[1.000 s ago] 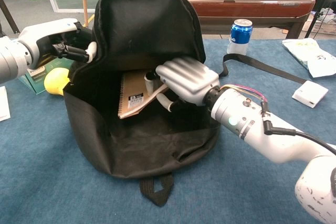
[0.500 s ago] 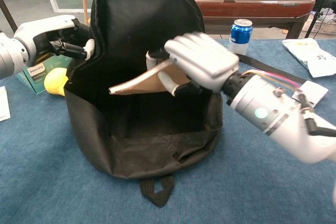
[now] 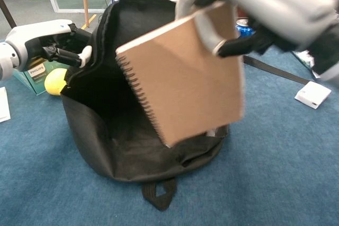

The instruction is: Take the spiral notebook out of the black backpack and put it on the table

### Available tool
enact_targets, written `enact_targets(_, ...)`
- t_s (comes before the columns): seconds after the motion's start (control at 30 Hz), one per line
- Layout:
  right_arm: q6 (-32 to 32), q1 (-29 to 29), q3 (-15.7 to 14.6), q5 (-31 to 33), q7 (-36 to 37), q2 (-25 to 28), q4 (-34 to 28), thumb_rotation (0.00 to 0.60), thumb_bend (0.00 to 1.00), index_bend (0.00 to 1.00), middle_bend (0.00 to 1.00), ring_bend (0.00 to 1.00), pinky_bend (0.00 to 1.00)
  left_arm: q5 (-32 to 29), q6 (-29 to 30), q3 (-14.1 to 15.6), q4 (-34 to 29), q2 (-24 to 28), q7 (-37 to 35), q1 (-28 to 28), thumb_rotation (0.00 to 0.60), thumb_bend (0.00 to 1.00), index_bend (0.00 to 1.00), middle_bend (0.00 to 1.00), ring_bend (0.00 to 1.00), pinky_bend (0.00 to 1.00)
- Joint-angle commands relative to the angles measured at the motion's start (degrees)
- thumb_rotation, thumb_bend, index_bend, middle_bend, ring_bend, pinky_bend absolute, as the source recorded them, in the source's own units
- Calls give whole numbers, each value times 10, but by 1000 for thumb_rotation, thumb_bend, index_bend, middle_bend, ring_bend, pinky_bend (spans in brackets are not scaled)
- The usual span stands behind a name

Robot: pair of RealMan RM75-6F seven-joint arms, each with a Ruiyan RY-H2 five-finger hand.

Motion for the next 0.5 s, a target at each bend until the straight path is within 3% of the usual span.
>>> enact_targets(0.03,34,-35,-15,-32,-21,69,-76,600,708,985,747,620,501,5,-3,5,-10,8,0,3,600,595,463,282,215,103)
enact_targets(0.27,71,-82,-30,-64,-24,148,-160,600,716,987,748,622,501,18,3,22,-46,29,23,10,600,401,248,140,132,103)
enact_targets(0.5,66,-107,-24,-46,-19,181,-174,600,717,988,750,625,501,36,19,31,-70,46,49,15,600,339,171,85,86,103)
